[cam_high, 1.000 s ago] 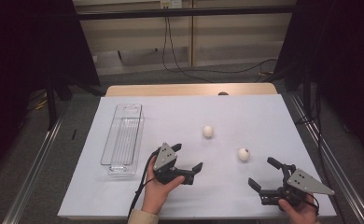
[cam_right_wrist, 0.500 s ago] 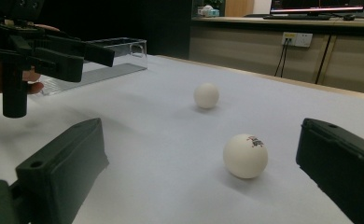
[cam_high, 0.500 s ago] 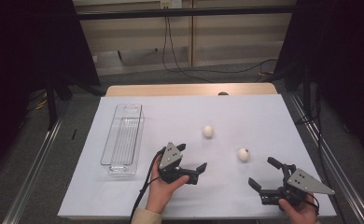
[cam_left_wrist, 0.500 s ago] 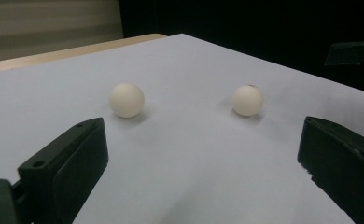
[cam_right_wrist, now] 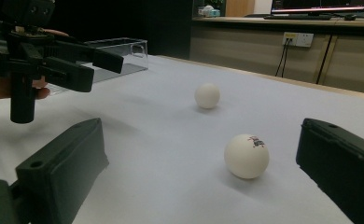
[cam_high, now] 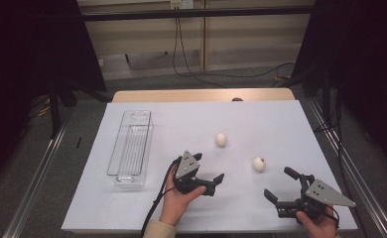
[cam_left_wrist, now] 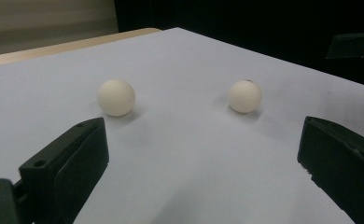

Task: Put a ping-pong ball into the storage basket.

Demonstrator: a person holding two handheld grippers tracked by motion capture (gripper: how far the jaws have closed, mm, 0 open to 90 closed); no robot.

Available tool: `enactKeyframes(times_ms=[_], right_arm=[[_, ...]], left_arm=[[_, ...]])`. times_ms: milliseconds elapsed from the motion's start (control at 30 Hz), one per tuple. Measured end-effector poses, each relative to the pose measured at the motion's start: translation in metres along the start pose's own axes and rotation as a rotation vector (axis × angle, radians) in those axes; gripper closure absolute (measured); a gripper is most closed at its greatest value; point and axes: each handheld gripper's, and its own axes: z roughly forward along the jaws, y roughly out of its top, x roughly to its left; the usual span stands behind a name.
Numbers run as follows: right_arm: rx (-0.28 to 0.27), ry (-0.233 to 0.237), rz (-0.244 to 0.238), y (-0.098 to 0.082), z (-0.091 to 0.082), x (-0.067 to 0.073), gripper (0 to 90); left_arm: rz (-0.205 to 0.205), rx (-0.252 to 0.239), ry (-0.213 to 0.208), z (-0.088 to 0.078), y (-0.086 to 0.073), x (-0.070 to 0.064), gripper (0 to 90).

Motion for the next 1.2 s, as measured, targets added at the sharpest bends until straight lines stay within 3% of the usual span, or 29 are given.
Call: enactKeyframes(times_ms=[1200], right_arm=[[-0.002, 0.001, 0.01, 0.0, 0.0, -0.001, 0.9]], left_arm=[[0.003, 0.04, -0.016, 0.021, 0.006, -0.007, 2.0]])
